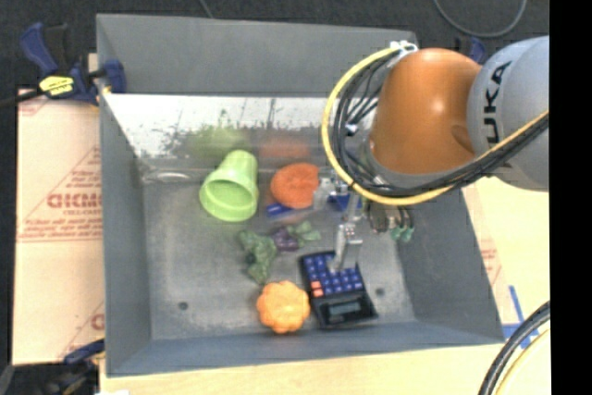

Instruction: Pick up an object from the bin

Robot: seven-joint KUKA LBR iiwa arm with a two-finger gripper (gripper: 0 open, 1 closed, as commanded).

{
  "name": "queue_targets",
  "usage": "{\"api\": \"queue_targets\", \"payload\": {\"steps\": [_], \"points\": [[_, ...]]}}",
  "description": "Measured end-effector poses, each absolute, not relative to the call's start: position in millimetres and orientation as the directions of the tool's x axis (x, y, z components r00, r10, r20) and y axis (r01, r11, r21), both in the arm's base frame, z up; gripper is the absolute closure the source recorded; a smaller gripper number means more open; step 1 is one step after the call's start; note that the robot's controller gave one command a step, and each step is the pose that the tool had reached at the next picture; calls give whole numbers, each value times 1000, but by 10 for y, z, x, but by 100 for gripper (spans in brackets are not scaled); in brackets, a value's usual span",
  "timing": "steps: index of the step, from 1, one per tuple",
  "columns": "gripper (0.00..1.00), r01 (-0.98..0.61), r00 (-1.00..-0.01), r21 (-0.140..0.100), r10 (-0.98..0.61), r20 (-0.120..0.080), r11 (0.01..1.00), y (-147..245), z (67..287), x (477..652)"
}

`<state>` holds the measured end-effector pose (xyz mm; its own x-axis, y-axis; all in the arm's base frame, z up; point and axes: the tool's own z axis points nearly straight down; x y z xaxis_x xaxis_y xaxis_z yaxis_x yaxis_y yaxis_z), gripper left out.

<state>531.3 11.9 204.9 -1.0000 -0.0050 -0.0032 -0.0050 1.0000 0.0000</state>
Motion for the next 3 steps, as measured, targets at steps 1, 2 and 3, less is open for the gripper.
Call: {"api": "queue_targets", "payload": {"steps": [1, 2, 3], "points": [[0, 119, -993, 1, 119, -4, 993, -368, 701, 5272], [0, 85, -996, 2, 85, -22, 996, -299, 1509, 5144], [0, 113, -994, 1, 113, 0, 994, -364, 791, 5215]]}}
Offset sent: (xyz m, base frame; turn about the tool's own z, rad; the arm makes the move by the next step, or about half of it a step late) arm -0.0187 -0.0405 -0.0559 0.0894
